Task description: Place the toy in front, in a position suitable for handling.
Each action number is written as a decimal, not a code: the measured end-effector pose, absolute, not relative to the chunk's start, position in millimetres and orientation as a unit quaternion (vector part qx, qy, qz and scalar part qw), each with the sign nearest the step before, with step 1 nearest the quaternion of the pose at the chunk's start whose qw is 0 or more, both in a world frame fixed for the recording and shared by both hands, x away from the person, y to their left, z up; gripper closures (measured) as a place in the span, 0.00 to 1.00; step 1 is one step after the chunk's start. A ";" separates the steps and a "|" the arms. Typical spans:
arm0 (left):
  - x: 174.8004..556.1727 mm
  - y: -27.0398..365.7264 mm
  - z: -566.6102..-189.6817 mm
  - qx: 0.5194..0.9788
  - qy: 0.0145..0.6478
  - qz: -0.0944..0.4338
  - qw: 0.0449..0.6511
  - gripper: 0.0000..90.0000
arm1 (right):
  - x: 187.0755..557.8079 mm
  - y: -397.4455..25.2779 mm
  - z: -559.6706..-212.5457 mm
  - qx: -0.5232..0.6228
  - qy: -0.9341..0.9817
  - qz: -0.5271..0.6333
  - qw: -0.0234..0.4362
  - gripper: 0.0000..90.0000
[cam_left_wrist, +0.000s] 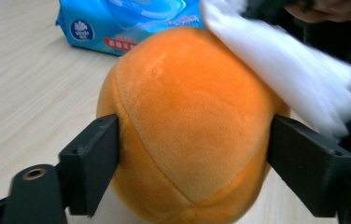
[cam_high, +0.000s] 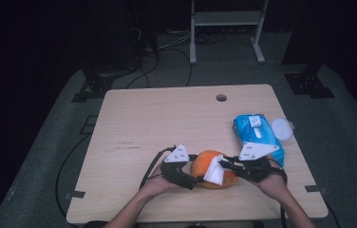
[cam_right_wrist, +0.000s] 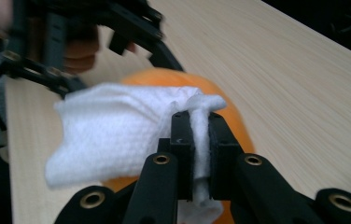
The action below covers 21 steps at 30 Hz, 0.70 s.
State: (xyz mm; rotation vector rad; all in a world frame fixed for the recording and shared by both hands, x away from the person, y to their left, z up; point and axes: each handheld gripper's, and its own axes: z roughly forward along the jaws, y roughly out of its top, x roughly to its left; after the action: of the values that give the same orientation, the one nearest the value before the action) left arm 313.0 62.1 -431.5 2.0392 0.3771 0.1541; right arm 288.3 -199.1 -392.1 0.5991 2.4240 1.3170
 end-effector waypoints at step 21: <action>322.8 62.3 -435.7 0.825 0.204 0.006 0.528 0.28 | 292.5 -200.8 -392.1 0.223 0.841 0.462 0.171 0.92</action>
State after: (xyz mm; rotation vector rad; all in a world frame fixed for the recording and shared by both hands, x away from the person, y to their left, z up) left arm 322.8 62.3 -435.7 1.9705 0.4881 0.0151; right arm 292.5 -200.8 -392.1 0.6321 2.3884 1.3133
